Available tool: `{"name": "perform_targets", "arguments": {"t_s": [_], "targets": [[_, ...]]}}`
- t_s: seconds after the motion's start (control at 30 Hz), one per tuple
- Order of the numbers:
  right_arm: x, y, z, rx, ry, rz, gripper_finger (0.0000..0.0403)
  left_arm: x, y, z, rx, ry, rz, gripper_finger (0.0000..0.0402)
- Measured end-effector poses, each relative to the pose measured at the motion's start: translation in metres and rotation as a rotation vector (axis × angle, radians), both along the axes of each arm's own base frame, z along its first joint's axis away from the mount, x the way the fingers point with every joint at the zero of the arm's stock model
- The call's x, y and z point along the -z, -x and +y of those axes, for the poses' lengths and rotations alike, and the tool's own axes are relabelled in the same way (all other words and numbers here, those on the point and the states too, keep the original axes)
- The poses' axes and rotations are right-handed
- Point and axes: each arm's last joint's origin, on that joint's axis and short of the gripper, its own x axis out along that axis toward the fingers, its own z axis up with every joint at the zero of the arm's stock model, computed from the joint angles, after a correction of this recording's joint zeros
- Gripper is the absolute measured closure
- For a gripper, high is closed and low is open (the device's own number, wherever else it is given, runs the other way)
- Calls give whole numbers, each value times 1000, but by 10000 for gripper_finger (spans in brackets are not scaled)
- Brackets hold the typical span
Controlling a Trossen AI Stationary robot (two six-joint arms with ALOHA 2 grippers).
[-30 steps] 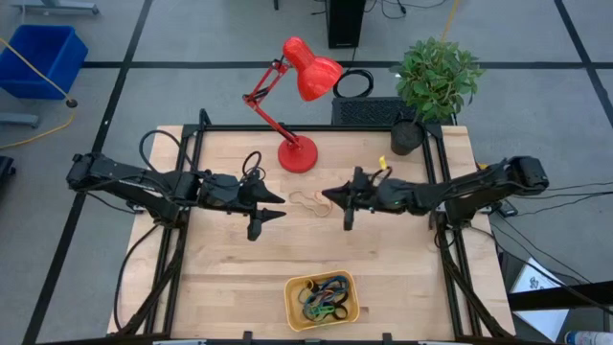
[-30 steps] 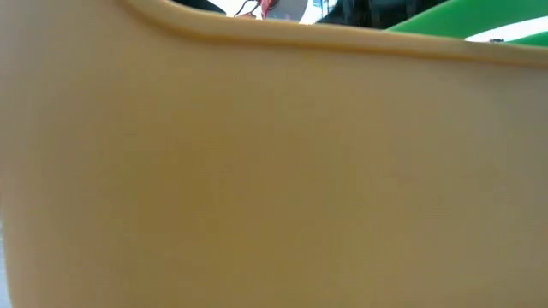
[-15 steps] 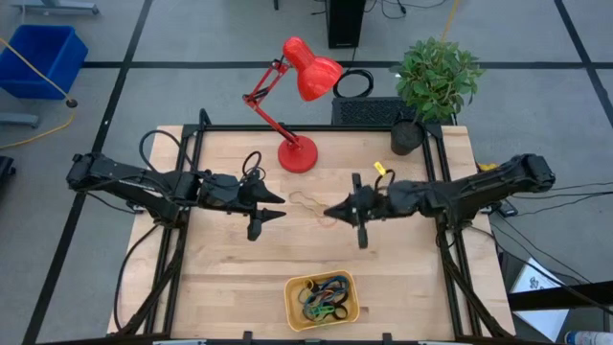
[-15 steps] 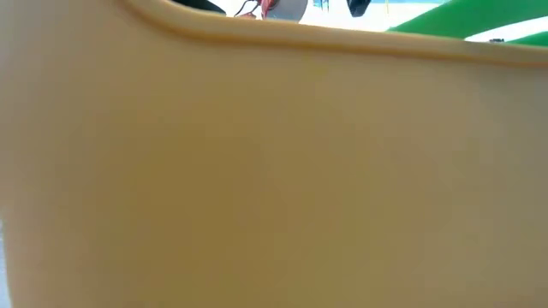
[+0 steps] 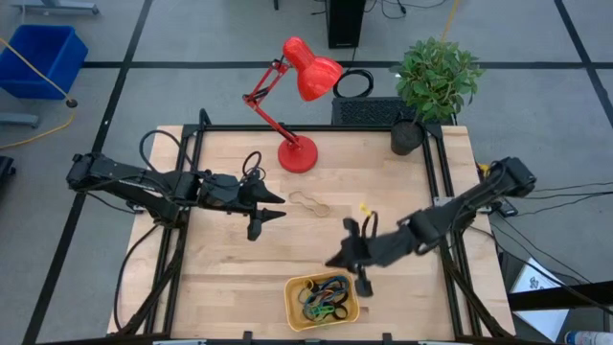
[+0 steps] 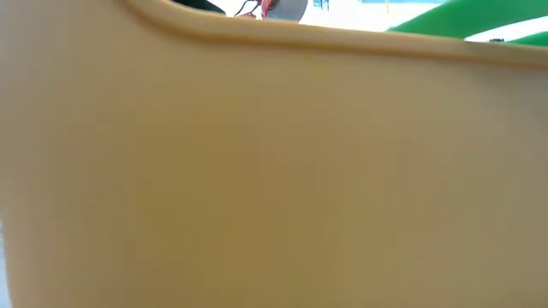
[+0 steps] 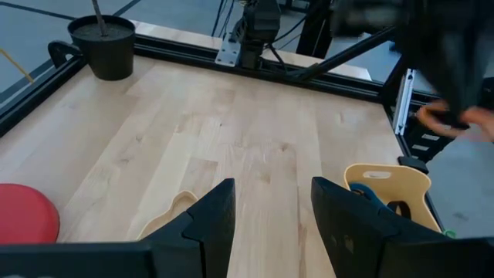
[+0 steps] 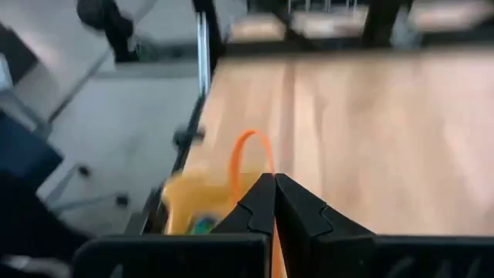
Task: Pick and place rubber bands into bin
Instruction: Put the orange rubber band into the yellow bin
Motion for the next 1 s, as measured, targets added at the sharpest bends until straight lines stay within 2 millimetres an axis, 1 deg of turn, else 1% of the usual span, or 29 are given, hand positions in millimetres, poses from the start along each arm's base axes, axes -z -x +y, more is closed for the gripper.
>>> {"name": "perform_targets", "arguments": {"t_s": [0.13, 0.33, 0.5, 0.7, 0.8, 1.0], "targets": [[25, -2, 23, -37, -56, 125, 403, 0, 0, 0, 0, -1, 0, 224], [62, -6, 50, -64, -30, 249, 403, 0, 0, 0, 1, -1, -1, 224], [95, -12, 63, -68, 24, 336, 403, 0, 0, 0, 1, -2, 0, 224], [130, -21, 68, -50, 73, 420, 403, 0, 0, 0, 1, -2, 1, 224], [140, -23, 69, -34, 75, 448, 403, 0, 0, 0, 1, -2, 1, 224], [143, -23, 69, -38, 81, 451, 402, 0, 0, 0, 1, -2, 2, 224]]}}
